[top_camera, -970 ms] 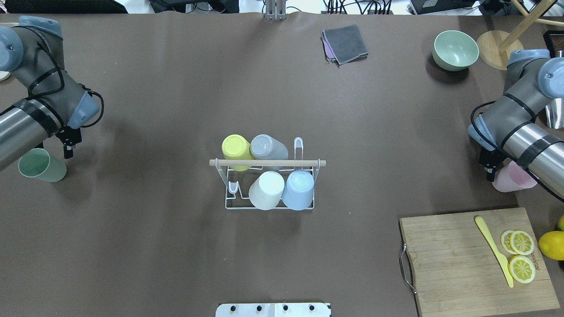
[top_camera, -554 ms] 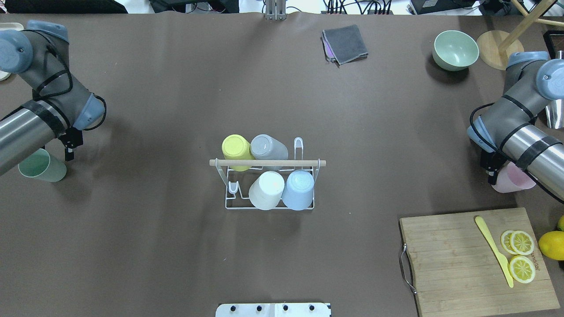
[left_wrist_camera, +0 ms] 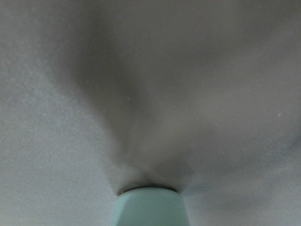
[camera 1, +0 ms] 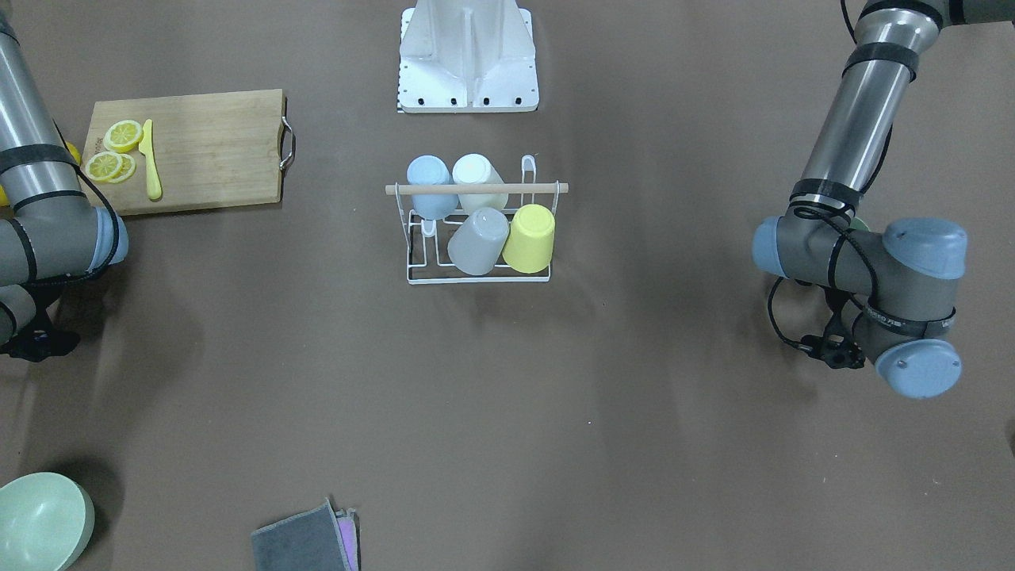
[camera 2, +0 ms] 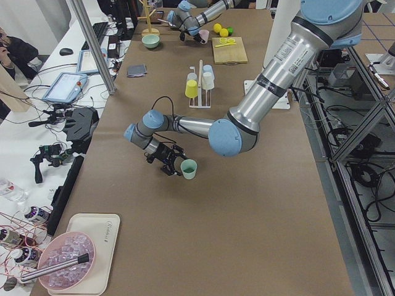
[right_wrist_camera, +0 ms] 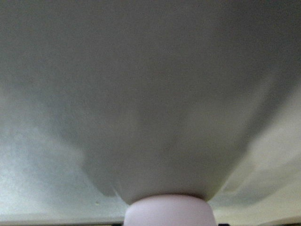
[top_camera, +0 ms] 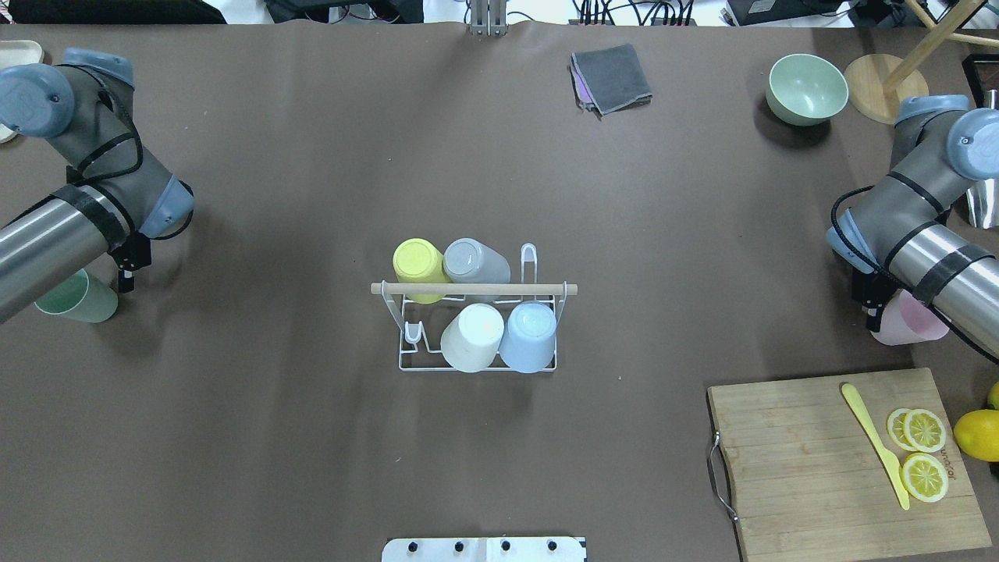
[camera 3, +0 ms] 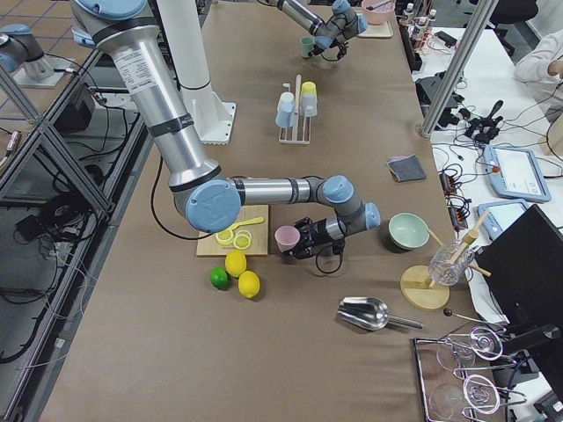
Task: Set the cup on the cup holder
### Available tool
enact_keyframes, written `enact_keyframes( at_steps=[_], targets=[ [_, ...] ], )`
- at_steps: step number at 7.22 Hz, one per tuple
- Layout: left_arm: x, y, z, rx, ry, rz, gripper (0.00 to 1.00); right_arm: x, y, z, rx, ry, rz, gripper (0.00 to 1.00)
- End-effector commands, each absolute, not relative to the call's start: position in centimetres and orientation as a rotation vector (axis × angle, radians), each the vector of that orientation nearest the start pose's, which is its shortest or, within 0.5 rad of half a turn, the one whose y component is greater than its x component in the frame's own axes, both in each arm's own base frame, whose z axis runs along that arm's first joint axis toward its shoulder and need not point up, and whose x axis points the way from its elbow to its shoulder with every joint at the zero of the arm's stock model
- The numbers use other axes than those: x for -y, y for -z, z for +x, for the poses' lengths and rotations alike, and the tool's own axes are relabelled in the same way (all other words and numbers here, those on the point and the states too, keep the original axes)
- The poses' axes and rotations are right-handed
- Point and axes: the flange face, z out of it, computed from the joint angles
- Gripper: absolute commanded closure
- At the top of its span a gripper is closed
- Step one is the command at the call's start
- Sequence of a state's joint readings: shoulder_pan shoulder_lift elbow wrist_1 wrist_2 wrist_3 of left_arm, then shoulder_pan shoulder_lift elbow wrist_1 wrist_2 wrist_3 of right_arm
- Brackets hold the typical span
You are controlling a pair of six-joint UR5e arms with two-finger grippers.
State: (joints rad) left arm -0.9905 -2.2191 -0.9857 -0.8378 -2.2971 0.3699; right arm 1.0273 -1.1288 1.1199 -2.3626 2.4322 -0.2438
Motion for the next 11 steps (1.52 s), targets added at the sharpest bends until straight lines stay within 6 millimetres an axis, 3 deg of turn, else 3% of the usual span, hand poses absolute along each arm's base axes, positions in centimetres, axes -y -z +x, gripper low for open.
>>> enact_keyframes(
  at_steps=[1,2,5,6,10,11],
  targets=[
    [60.3,-60.2,31.5,-0.633,-0.649,-0.741,0.02,56.0,-64.9,-23.7,0.728,0.343,-0.809,0.60],
    [60.3,-60.2,31.5,-0.630,-0.650,-0.741,0.02,57.0,-63.6,-22.0,0.770,0.376,-0.751,0.60],
    [59.7,-60.3,32.0,-0.616,-0.659,-0.759,0.02,58.5,-59.5,-22.0,0.915,0.422,-0.626,0.60],
    [59.4,-60.4,32.0,-0.607,-0.660,-0.778,0.02,59.1,-58.6,-21.1,0.959,0.433,-0.584,0.60],
    [59.4,-60.5,32.0,-0.612,-0.670,-0.777,0.03,59.7,-59.0,-20.8,1.224,0.435,-0.405,0.63],
    [59.4,-60.5,32.0,-0.612,-0.670,-0.777,0.03,60.0,-58.2,-21.4,1.284,0.441,-0.363,0.63]
  ],
)
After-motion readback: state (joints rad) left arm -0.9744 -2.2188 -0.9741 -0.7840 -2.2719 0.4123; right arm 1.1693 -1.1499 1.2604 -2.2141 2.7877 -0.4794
